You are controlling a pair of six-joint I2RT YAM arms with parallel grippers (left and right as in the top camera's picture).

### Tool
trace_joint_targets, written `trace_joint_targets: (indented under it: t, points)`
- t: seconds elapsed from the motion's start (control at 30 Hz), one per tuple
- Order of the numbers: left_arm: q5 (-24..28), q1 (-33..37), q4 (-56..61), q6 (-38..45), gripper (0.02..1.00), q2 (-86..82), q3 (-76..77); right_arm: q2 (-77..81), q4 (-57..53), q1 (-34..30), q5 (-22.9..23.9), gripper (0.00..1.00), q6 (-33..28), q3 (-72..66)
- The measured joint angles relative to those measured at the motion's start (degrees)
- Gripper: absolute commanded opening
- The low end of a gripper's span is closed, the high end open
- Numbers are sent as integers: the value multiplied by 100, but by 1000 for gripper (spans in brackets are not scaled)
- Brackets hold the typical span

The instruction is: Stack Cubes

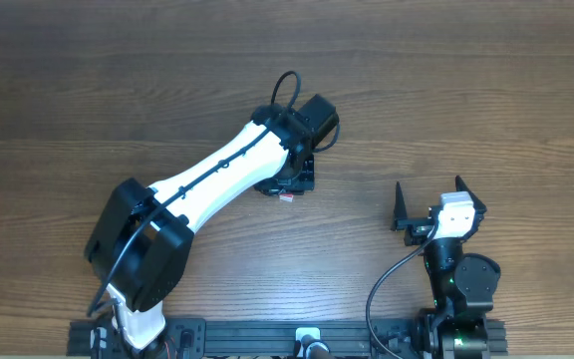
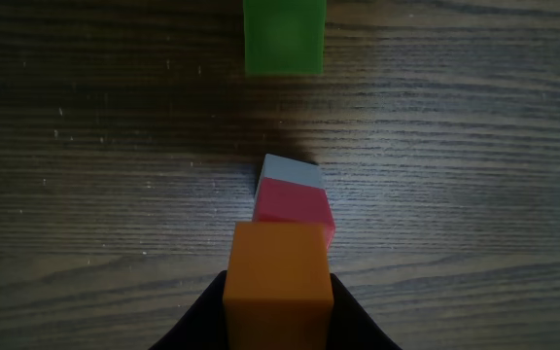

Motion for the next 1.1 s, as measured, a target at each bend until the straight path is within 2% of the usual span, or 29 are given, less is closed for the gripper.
trace_joint_targets:
  t: [0.67, 0.8, 1.1]
  points:
    - [-31, -44, 0, 0, 42, 57, 11, 0, 0, 0, 0, 993, 2, 0]
    - [-44, -44, 0, 0, 145, 57, 11, 0, 0, 0, 0, 991, 2, 0]
    - [-85, -44, 0, -28, 527, 63, 11, 0, 0, 0, 0, 993, 0, 0]
